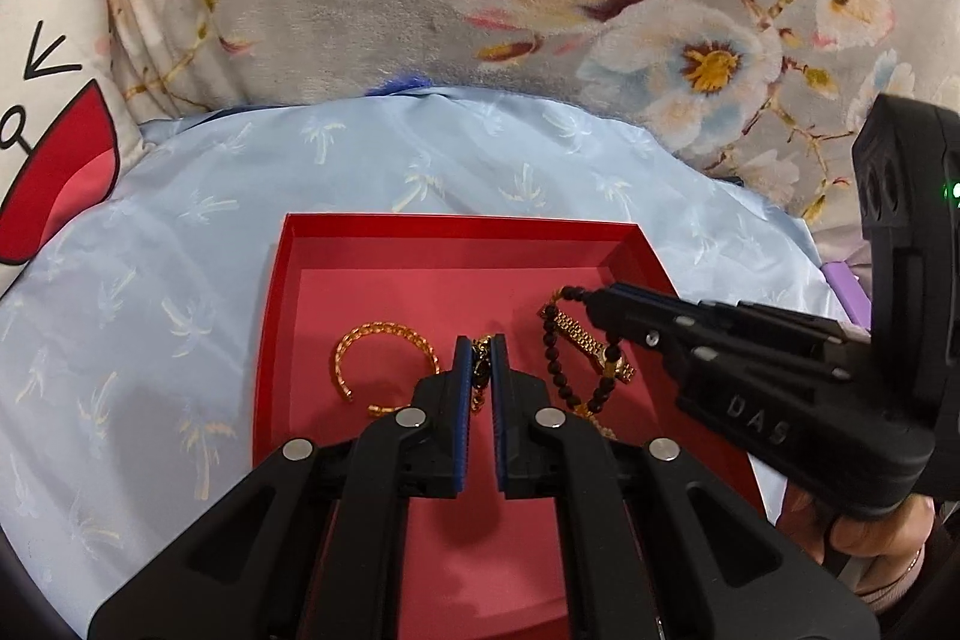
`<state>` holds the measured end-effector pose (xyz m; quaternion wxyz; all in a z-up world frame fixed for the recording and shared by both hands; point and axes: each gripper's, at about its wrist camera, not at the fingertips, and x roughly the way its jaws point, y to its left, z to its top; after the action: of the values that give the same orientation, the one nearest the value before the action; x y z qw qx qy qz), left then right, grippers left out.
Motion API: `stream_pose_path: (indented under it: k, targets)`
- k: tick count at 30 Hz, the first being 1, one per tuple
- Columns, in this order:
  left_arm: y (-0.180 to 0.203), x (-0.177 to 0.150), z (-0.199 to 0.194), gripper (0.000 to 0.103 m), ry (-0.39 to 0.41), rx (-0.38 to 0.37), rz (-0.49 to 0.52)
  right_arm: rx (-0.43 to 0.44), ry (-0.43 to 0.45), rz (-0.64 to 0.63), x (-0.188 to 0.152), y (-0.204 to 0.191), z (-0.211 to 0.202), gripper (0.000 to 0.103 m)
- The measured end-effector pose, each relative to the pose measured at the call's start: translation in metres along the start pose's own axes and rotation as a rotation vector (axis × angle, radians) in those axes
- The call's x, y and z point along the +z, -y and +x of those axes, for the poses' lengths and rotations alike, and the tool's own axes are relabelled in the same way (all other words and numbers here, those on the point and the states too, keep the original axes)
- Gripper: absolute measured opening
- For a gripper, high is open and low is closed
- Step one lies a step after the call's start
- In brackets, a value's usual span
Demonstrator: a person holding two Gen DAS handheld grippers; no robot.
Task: Organize jewelry
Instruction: 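Carry chain and bead bracelet over the red tray and lower them, then open both tools in the red tray and lift them out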
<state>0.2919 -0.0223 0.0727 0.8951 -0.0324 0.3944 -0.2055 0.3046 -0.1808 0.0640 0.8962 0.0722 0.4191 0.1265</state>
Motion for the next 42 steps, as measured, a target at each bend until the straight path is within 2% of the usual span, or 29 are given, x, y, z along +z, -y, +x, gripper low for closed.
stream_pose_path:
  k: [6,9,17,19,20,21,25,28,29,30,33,36,39,42]
  targets:
    - [0.004,0.014,0.025,0.005,-0.031,0.02,0.015,-0.053,-0.06,-0.005,-0.012,0.012,0.018,0.007]
    - [0.003,0.018,0.037,0.005,-0.047,0.026,0.013,-0.039,-0.074,0.006,-0.013,0.016,0.019,0.008]
    - [-0.001,0.024,0.064,0.006,-0.097,0.017,-0.012,-0.026,-0.032,0.026,-0.017,0.02,0.004,0.011]
    - [-0.004,0.025,0.064,0.017,-0.092,0.019,-0.025,-0.019,-0.02,0.029,-0.02,0.021,-0.002,0.012]
    - [-0.005,0.026,0.063,0.029,-0.085,0.023,-0.031,-0.015,-0.01,0.028,-0.022,0.021,-0.008,0.014]
    - [-0.006,0.027,0.059,0.036,-0.07,0.027,-0.038,-0.013,-0.001,0.027,-0.024,0.022,-0.013,0.016]
    - [-0.012,0.028,0.032,0.038,-0.016,0.009,-0.061,-0.009,0.045,0.023,-0.035,0.025,-0.04,0.02]
    - [-0.009,0.022,0.0,0.039,0.036,0.021,-0.032,-0.005,0.086,0.02,-0.048,0.028,-0.067,0.026]
    - [-0.006,0.018,-0.011,0.044,0.053,0.03,-0.02,-0.002,0.095,0.02,-0.052,0.029,-0.073,0.028]
    - [-0.004,0.012,-0.026,0.048,0.074,0.035,-0.005,-0.002,0.105,0.021,-0.057,0.03,-0.083,0.029]
    - [0.004,-0.007,-0.058,0.049,0.108,0.053,0.038,-0.001,0.131,0.014,-0.074,0.032,-0.11,0.03]
    - [0.01,-0.028,-0.083,0.05,0.114,0.047,0.066,-0.005,0.149,0.011,-0.094,0.033,-0.134,0.033]
    - [0.013,-0.051,-0.101,0.056,0.12,0.061,0.081,-0.029,0.155,-0.001,-0.115,0.031,-0.152,0.033]
    - [0.013,-0.082,-0.115,0.056,0.104,0.082,0.09,-0.036,0.141,-0.014,-0.137,0.025,-0.162,0.034]
